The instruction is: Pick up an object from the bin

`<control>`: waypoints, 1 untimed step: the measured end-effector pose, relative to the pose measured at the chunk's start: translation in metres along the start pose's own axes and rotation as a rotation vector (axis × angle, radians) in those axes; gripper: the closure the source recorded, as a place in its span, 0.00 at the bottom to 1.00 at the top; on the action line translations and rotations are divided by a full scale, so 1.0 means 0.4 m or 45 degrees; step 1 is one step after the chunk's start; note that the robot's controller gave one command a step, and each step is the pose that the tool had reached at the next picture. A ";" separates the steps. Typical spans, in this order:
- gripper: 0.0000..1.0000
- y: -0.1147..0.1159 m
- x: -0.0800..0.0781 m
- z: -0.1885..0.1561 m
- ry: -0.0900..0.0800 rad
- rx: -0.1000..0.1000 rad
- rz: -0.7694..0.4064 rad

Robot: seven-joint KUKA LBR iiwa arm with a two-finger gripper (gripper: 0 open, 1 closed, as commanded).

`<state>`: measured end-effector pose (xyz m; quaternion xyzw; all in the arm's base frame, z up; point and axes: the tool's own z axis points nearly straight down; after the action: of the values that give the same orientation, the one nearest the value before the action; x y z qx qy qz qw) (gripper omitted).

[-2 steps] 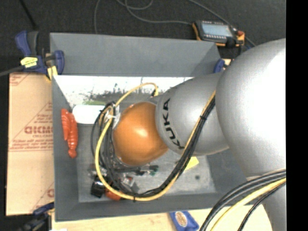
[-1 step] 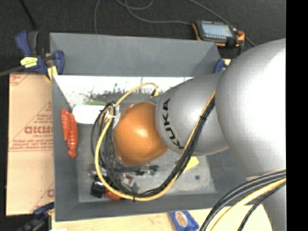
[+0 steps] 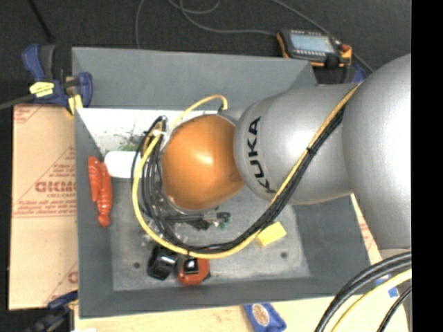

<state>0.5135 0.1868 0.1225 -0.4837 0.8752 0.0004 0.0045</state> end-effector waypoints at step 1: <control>1.00 -0.018 0.027 -0.027 -0.005 0.007 0.003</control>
Offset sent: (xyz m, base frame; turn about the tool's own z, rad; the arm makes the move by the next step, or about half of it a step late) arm -0.0062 0.0343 0.0675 0.0372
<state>0.5139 0.1739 0.1331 -0.4827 0.8757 -0.0009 0.0074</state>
